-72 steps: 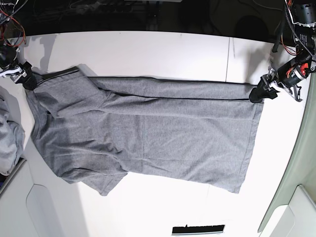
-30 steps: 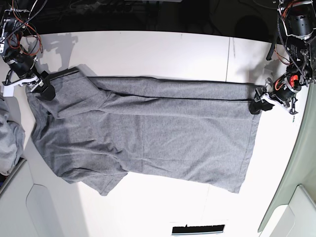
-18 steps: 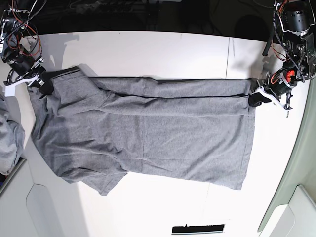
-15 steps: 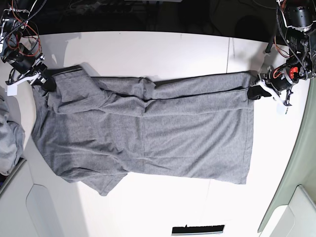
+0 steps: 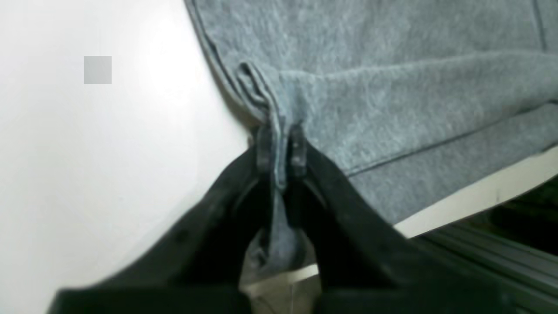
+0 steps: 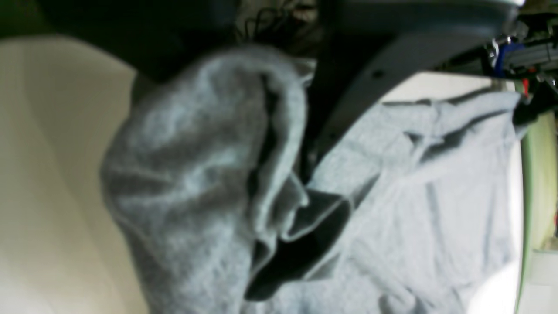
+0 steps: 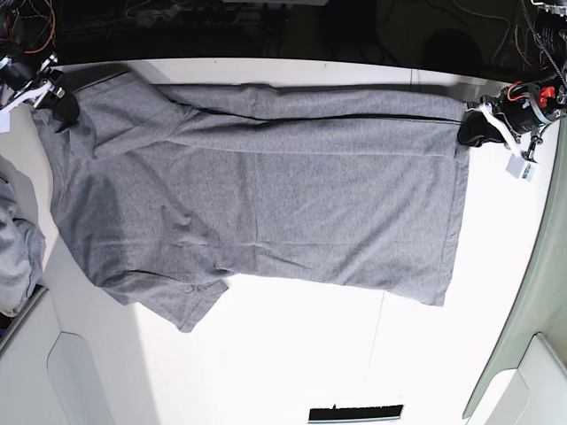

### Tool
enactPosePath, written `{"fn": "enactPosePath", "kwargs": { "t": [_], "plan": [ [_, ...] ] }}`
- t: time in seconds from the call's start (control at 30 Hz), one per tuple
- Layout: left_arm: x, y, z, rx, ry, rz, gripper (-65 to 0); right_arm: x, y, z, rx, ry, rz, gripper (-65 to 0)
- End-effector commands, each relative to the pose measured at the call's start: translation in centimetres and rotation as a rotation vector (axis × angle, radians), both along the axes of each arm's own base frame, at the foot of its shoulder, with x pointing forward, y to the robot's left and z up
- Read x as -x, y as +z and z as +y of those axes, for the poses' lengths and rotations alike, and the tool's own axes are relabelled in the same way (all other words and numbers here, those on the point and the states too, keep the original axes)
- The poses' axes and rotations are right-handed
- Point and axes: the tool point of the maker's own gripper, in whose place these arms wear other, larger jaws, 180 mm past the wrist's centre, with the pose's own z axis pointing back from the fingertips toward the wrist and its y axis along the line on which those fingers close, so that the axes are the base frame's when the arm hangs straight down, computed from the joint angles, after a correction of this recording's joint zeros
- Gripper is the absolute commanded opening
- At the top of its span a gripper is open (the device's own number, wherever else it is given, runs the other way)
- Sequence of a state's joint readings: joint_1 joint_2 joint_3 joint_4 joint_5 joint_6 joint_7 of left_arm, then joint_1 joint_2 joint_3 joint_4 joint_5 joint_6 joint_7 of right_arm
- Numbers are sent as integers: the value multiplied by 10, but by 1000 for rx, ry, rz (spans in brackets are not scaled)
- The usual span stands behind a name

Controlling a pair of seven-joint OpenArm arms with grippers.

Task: Layout the t-shirt on the table in an organized manner, then fold the t-shirt properly
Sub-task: 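Drag the folded t-shirt edge away from the robot with both grippers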

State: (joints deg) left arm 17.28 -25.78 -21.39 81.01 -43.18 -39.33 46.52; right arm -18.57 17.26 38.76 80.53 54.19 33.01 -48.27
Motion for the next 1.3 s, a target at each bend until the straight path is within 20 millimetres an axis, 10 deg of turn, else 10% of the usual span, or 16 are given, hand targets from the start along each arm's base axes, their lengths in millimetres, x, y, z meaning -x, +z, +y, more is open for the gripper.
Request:
{"fn": "enactPosePath", "kwargs": {
  "t": [0.0, 0.3, 0.4, 0.6, 1.0, 1.27],
  "plan": [
    [-5, 10, 4, -4, -10, -34, -650, -5, 13, -7, 18, 2, -43, -650],
    [12, 7, 0, 9, -17, -7, -650, 6, 10, -9, 23, -3, -22, -650],
    [9, 9, -3, 30, -10, -19, -540, 6, 10, -9, 24, -2, -20, -650],
    [2, 19, -7, 68, 0, -54, -426, 6, 12, -17, 59, -7, -20, -418],
    [-33, 87, -34, 33, -117, -267, -426, -23, 87, -89, 307, -101, -182, -418],
    [-41, 99, -37, 34, -121, -318, -372, -72, 129, -106, 391, -115, -333, -418]
  ]
}}
